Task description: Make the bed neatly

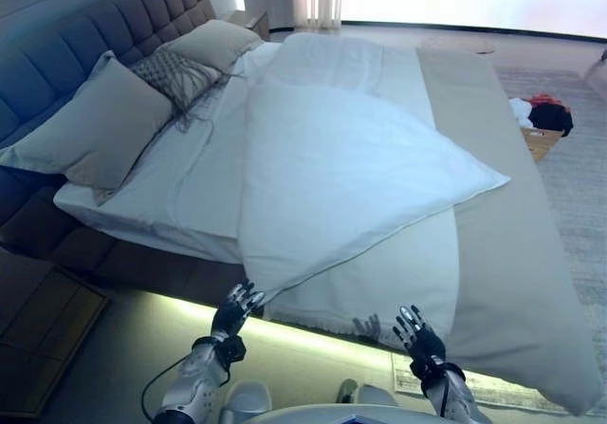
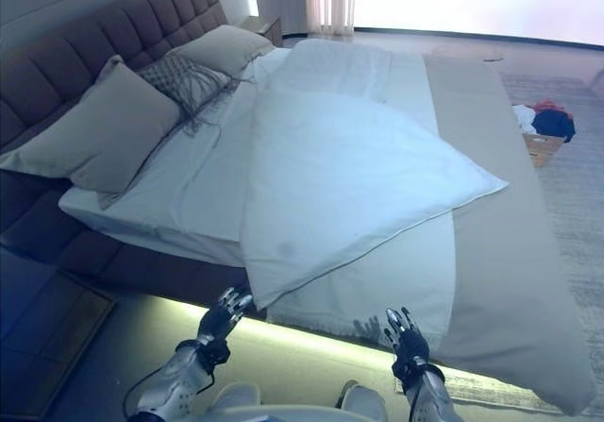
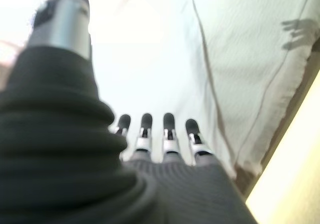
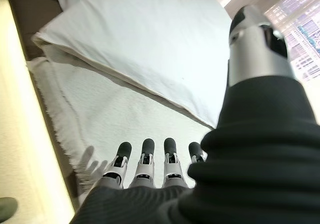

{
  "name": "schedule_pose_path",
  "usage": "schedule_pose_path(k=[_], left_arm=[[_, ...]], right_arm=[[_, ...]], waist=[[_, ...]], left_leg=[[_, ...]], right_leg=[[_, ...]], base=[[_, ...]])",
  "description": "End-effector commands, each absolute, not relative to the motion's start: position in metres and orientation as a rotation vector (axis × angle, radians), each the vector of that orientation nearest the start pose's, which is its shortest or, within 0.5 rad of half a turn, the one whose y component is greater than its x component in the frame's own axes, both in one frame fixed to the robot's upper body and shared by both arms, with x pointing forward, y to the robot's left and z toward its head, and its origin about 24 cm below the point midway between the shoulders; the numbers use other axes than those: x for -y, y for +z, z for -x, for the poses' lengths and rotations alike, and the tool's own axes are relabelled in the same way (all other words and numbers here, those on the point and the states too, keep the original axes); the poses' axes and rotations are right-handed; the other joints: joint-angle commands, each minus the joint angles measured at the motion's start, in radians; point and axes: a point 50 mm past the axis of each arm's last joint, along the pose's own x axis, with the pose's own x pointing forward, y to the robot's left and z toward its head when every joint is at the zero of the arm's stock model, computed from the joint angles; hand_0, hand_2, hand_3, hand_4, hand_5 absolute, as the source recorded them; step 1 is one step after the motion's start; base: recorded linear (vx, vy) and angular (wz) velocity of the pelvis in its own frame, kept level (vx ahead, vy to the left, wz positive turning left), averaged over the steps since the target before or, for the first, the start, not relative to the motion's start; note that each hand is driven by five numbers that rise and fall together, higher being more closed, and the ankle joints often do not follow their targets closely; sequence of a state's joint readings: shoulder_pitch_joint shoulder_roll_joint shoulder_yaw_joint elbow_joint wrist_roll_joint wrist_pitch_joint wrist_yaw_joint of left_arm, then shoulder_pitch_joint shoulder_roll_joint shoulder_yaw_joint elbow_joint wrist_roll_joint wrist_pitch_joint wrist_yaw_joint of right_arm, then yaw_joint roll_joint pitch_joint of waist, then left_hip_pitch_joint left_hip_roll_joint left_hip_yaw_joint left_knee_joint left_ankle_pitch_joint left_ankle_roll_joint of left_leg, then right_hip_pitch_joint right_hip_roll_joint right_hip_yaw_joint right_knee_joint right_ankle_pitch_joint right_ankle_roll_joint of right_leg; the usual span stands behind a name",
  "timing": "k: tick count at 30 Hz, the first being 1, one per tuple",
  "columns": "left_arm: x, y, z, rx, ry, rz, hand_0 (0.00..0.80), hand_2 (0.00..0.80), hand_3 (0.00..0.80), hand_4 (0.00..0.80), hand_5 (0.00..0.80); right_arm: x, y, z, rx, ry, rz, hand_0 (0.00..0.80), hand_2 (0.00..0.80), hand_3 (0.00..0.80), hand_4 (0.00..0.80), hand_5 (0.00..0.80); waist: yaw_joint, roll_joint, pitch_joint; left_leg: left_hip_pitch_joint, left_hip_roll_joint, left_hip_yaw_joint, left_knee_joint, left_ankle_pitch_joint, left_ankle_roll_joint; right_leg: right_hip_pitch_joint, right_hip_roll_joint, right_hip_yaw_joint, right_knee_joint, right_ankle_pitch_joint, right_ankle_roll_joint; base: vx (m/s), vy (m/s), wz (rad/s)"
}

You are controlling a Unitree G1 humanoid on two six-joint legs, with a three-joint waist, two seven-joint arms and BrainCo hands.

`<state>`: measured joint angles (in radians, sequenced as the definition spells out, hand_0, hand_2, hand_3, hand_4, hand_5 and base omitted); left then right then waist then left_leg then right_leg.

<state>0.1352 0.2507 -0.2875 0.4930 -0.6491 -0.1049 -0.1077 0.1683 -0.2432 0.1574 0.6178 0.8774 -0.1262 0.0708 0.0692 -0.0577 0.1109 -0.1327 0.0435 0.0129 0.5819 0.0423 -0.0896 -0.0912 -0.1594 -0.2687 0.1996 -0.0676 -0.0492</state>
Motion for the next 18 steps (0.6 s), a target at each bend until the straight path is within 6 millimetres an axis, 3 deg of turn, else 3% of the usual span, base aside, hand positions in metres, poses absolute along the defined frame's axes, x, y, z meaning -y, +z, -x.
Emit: schedule_pose_path(k=[1, 6, 10, 14, 15, 16, 18], left_arm=[[-0.174, -0.054, -0.203, -0.364, -0.087, 0.379, 0.0, 0.0, 0.0, 0.0, 0.0], [-0.171, -0.059, -0.199, -0.384, -0.087, 0.378, 0.0, 0.0, 0.0, 0.0, 0.0], [-0.177, -0.067, -0.187, -0.429, -0.047, 0.39, 0.0, 0.0, 0.0, 0.0, 0.0], [-0.185, -0.075, -0.176, -0.472, -0.027, 0.399, 0.0, 0.0, 0.0, 0.0, 0.0], [-0.187, -0.076, -0.174, -0.477, -0.027, 0.402, 0.0, 0.0, 0.0, 0.0, 0.0], [-0.188, -0.076, -0.173, -0.477, -0.035, 0.401, 0.0, 0.0, 0.0, 0.0, 0.0], [-0.192, -0.075, -0.172, -0.478, -0.03, 0.391, 0.0, 0.0, 0.0, 0.0, 0.0]], right_arm=[[0.202, -0.081, -0.178, -0.481, -0.223, -0.589, 0.0, 0.0, 0.0, 0.0, 0.0], [0.196, -0.083, -0.172, -0.49, -0.228, -0.618, 0.0, 0.0, 0.0, 0.0, 0.0], [0.196, -0.086, -0.167, -0.503, -0.209, -0.604, 0.0, 0.0, 0.0, 0.0, 0.0], [0.194, -0.088, -0.163, -0.528, -0.187, -0.596, 0.0, 0.0, 0.0, 0.0, 0.0], [0.193, -0.088, -0.162, -0.535, -0.185, -0.592, 0.0, 0.0, 0.0, 0.0, 0.0], [0.191, -0.09, -0.159, -0.545, -0.185, -0.587, 0.0, 0.0, 0.0, 0.0, 0.0], [0.188, -0.094, -0.152, -0.566, -0.196, -0.593, 0.0, 0.0, 0.0, 0.0, 0.0]], waist=[[0.023, 0.023, 0.025], [0.078, 0.062, 0.03], [0.092, 0.101, 0.037], [0.094, 0.127, 0.044], [0.092, 0.127, 0.042], [0.088, 0.124, 0.034], [0.093, 0.12, 0.019]], left_leg=[[0.02, 0.004, 0.007, -0.309, 0.094, 0.026], [-0.041, 0.054, -0.076, -0.532, 0.25, -0.036], [-0.065, 0.114, -0.072, -0.594, 0.319, -0.055], [-0.053, 0.133, -0.071, -0.572, 0.301, -0.058], [-0.05, 0.127, -0.06, -0.555, 0.267, -0.051], [-0.036, 0.111, -0.038, -0.546, 0.193, -0.035], [-0.015, 0.081, -0.033, -0.536, 0.15, -0.011]], right_leg=[[0.104, 0.055, 0.019, -0.128, 0.099, 0.113], [0.171, 0.106, 0.062, -0.124, 0.03, 0.097], [0.204, 0.114, 0.073, -0.047, -0.048, 0.074], [0.217, 0.082, 0.071, 0.071, -0.124, 0.073], [0.222, 0.06, 0.068, 0.097, -0.137, 0.082], [0.223, 0.021, 0.061, 0.128, -0.146, 0.099], [0.235, -0.049, 0.046, 0.188, -0.171, 0.133]], base=[[0.312, 0.092, -0.13], [0.353, 0.091, -0.17], [0.47, 0.197, -0.31], [0.5, 0.263, -0.32], [0.513, 0.338, -0.26], [0.584, 0.426, -0.22], [0.515, 0.392, -0.12]])
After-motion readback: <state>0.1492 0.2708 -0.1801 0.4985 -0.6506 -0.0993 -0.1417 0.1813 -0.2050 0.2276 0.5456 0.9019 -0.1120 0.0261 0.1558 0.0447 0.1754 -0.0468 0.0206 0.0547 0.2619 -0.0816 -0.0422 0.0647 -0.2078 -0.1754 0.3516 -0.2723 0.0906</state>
